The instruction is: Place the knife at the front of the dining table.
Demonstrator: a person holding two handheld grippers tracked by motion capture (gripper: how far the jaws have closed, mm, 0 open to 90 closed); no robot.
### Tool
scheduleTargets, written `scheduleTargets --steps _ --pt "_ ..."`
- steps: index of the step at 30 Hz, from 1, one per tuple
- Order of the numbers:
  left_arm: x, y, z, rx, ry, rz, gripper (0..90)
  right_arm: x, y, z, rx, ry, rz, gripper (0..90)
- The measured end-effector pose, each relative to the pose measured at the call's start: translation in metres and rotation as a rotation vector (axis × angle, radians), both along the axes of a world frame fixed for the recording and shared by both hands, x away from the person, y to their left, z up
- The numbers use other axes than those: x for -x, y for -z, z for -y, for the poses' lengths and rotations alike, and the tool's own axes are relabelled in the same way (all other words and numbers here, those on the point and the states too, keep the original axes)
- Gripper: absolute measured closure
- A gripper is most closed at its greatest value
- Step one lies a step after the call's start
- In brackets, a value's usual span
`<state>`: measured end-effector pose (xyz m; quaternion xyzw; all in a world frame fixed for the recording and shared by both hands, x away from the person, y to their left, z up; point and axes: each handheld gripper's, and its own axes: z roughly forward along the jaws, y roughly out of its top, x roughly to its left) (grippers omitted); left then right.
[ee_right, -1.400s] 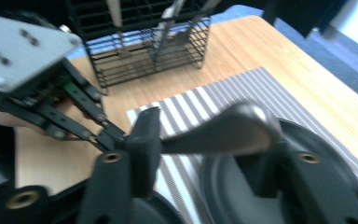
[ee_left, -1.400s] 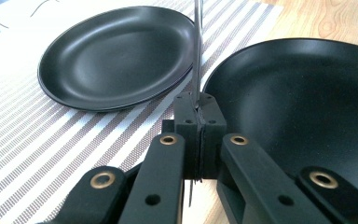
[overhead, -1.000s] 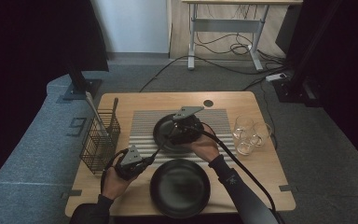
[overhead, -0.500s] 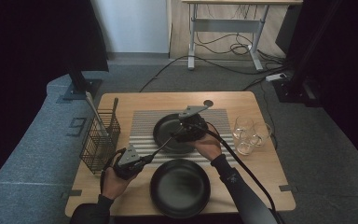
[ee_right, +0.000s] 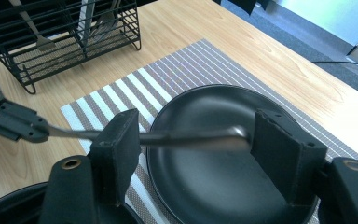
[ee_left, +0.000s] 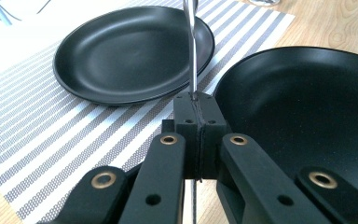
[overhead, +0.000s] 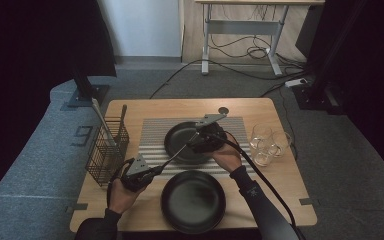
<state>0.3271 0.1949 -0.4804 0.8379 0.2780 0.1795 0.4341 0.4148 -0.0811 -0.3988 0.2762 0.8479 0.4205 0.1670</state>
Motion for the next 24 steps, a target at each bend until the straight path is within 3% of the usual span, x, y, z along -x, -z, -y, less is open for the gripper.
scheduleTargets --steps 5,16,21,24 --pt "-0.002 0.002 0.000 -0.015 -0.018 -0.020 89.6 0.001 0.002 0.016 -0.003 -0.001 -0.028 29.5" --pt "-0.006 0.006 -0.003 -0.029 -0.059 -0.050 89.6 0.014 0.018 0.045 -0.011 0.021 -0.025 20.5" --pt "-0.008 0.006 -0.006 -0.029 -0.082 -0.056 89.6 0.021 0.027 0.057 0.013 0.077 0.004 14.0" --pt "-0.009 0.007 -0.007 -0.026 -0.095 -0.064 89.7 0.025 0.034 0.065 0.017 0.106 -0.004 12.8"
